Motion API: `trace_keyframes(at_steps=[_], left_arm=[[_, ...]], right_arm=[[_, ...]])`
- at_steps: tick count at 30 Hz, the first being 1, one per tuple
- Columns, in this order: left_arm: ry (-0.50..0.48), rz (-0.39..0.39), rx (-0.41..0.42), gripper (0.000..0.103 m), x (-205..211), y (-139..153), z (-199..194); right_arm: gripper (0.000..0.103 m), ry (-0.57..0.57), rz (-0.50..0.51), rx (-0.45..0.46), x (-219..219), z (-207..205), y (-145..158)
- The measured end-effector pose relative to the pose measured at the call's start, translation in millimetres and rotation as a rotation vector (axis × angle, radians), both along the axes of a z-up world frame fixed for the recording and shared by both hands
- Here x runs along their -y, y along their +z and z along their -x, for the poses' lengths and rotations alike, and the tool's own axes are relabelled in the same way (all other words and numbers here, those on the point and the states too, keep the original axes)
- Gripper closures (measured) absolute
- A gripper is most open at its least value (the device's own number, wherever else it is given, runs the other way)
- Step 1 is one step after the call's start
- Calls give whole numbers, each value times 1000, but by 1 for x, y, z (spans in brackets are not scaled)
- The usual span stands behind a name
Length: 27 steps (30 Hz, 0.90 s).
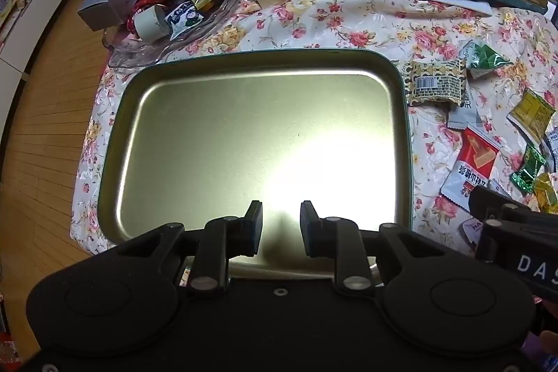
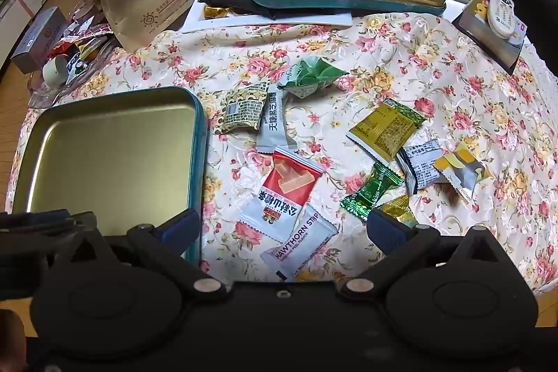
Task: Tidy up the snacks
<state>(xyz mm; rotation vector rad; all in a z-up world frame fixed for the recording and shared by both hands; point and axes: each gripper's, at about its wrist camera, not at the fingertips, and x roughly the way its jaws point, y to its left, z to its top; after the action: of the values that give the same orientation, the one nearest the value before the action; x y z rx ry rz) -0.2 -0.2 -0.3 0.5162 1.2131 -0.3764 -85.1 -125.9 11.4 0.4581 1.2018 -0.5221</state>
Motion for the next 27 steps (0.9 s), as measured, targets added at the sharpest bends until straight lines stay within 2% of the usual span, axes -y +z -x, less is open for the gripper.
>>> trace_keyframes(at_steps=[12,27], left_arm=[[-30,-4,-12,70,1,0,4],[-11,-6,-27,70,2,-1,3]], right_arm=[[0,-3,-18,-15,1,-1,-2],[0,3,-23,-38,1,-3,-2]])
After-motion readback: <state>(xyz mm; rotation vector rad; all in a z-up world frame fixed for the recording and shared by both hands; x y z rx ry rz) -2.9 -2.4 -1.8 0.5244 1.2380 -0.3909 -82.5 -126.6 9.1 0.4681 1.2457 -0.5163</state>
